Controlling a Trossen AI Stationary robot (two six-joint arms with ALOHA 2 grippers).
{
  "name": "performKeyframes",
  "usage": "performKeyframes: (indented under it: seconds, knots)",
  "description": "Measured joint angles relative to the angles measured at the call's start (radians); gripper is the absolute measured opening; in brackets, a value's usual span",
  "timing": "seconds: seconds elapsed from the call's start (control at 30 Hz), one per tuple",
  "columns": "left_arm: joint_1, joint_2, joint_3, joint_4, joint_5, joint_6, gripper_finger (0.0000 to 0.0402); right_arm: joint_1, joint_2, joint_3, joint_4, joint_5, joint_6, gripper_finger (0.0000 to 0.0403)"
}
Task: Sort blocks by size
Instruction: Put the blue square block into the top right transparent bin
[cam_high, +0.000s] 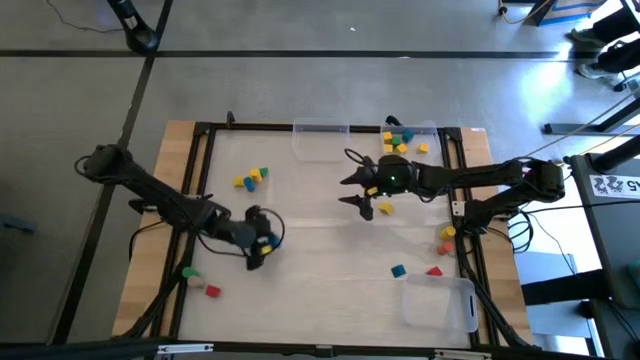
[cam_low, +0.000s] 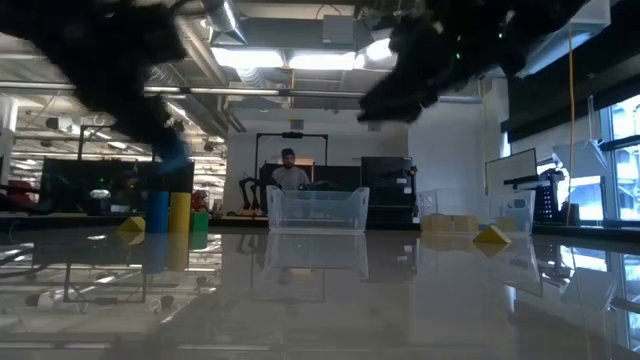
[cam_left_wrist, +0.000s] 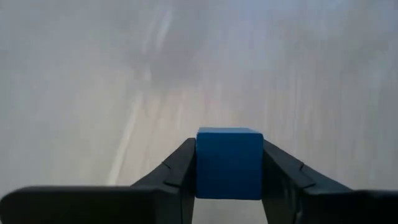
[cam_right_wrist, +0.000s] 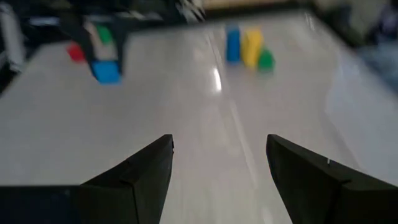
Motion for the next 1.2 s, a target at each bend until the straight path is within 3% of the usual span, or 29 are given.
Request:
performKeyframes:
  seconds: [0.3,0.47,0.63,0.83,1.2]
  knots:
    - [0.175,-0.044,0.001,0.398,-0.026,0.163,0.0123,0.112,0.0,0.001,0.248,0.072,-0.206,0.0257]
    - [0.236,-0.043,0.001,0.526,-0.025,0.159,0.0124,0.119,0.028,0.003,0.326,0.101,-0.256,0.0257]
    - [0.267,-0.042,0.001,0.606,-0.006,0.126,0.0125,0.165,0.096,0.03,0.413,0.135,-0.384,0.0257]
    - [0.282,-0.042,0.001,0.679,0.03,0.096,0.0126,0.224,0.201,0.11,0.45,0.321,-0.629,0.0257]
    - [0.283,-0.042,0.001,0.718,0.043,0.06,0.0126,0.227,0.314,0.264,0.451,0.363,-0.697,0.0257]
